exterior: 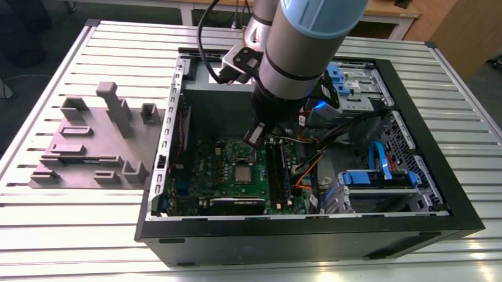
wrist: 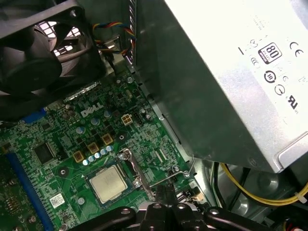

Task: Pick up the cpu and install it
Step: 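Close the cpu cover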

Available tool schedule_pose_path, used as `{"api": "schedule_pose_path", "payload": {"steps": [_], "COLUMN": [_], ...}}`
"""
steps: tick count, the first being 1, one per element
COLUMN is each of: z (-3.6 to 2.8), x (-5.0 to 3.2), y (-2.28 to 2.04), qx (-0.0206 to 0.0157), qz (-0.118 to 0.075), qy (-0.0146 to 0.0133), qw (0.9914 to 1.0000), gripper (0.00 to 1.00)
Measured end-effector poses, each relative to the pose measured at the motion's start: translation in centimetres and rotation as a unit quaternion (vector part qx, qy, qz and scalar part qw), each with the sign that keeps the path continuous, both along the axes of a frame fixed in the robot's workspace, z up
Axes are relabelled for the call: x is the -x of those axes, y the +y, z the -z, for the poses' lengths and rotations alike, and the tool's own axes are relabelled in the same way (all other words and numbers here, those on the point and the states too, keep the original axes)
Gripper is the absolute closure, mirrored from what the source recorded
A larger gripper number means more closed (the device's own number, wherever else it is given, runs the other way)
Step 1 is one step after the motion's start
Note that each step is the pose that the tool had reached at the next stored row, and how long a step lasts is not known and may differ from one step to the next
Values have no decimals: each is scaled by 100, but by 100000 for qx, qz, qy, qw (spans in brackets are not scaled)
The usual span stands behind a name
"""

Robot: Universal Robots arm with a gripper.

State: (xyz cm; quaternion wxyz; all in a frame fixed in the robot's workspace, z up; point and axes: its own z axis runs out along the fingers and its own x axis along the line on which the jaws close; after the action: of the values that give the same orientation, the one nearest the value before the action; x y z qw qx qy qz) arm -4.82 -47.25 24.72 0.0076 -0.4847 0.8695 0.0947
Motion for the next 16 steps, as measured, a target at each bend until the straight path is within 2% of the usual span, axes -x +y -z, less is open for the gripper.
{"api": "schedule_pose_path", "payload": {"steps": [16], "z": [1], "x": [0], "y": [-48], "qx": [57], "qz": [-15], "qy": [0], "qw": [100000], "gripper": [90]}}
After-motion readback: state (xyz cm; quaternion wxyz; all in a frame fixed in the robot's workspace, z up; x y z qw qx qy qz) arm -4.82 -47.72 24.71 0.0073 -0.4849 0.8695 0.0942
